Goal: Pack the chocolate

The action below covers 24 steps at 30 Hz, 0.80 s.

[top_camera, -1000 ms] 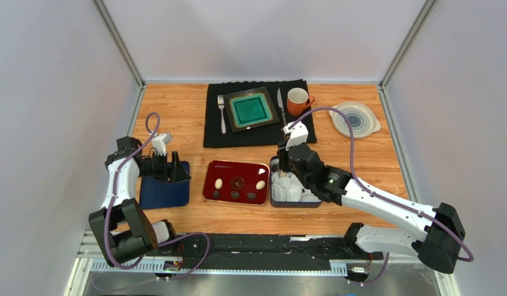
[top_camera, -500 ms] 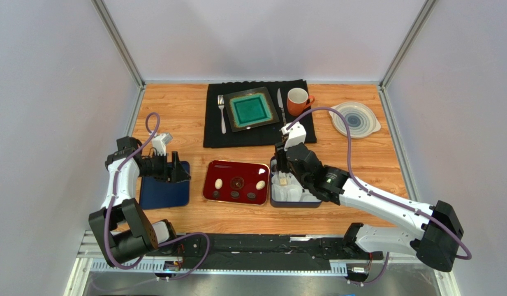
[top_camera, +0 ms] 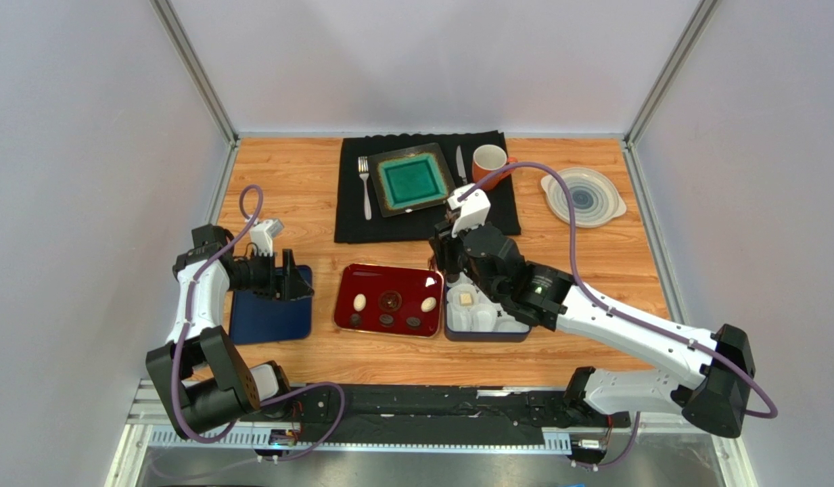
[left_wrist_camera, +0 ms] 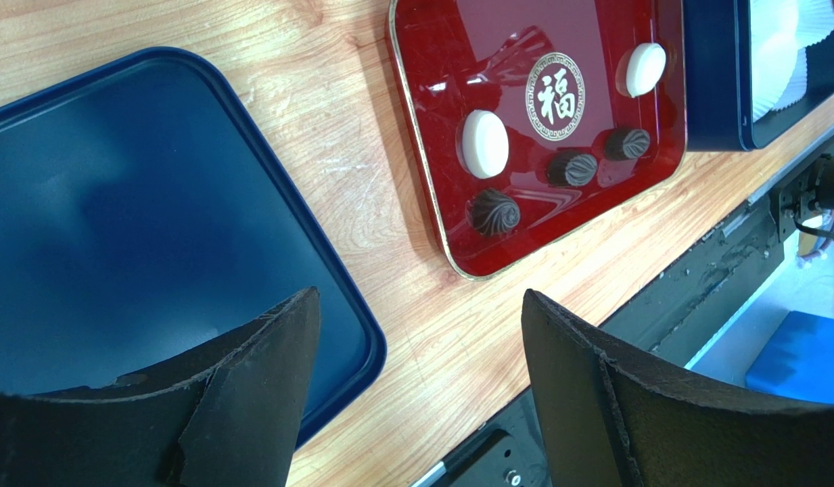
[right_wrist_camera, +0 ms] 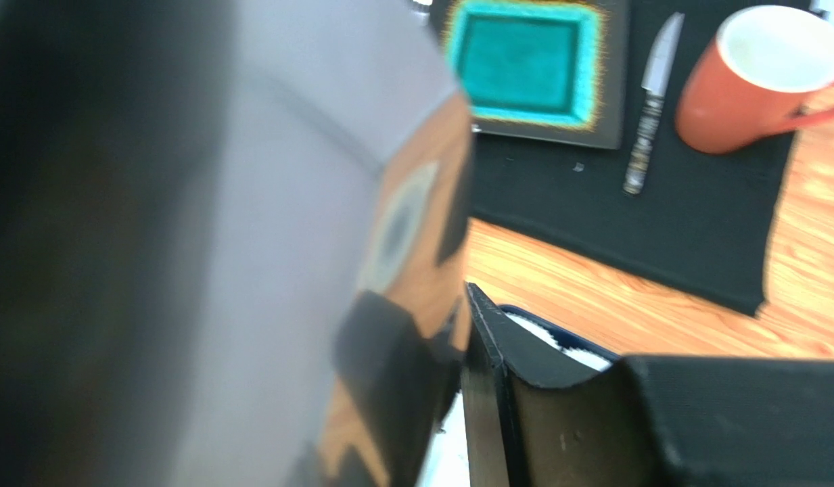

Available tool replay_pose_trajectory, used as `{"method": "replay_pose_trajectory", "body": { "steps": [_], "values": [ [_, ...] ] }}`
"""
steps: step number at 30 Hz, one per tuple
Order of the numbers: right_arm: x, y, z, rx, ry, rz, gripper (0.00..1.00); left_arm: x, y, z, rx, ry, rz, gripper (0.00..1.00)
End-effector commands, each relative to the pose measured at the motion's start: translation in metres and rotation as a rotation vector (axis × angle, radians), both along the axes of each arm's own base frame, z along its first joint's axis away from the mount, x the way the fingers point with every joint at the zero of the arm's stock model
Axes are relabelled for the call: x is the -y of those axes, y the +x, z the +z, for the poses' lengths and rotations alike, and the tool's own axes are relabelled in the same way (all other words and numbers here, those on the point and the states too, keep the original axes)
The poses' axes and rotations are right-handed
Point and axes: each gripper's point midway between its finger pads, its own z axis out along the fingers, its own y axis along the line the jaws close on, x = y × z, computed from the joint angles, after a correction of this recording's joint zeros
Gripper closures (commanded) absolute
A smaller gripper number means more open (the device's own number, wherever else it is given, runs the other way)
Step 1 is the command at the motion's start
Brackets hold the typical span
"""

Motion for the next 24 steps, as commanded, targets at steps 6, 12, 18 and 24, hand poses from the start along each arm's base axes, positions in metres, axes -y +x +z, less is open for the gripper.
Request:
{"method": "replay_pose_trajectory", "body": {
  "steps": [6, 12, 18, 24],
  "values": [
    [-0.074, -0.005, 0.017, 0.021, 0.061, 0.140, 0.61, 0.000, 0.004, 0.000, 0.027, -0.005, 0.000, 0.19],
    [-0.125, -0.011, 0.007, 0.001, 0.064, 0.222, 0.61, -0.003, 0.003, -0.009, 0.015, 0.014, 0.012, 0.19],
    [-0.163, -0.016, -0.003, -0.030, 0.087, 0.286, 0.60, -0.002, 0.001, -0.010, 0.011, 0.011, 0.010, 0.19],
    [-0.187, -0.014, -0.019, -0.061, 0.078, 0.309, 0.59, -0.002, 0.002, -0.009, 0.015, 0.010, 0.008, 0.19]
  ]
}}
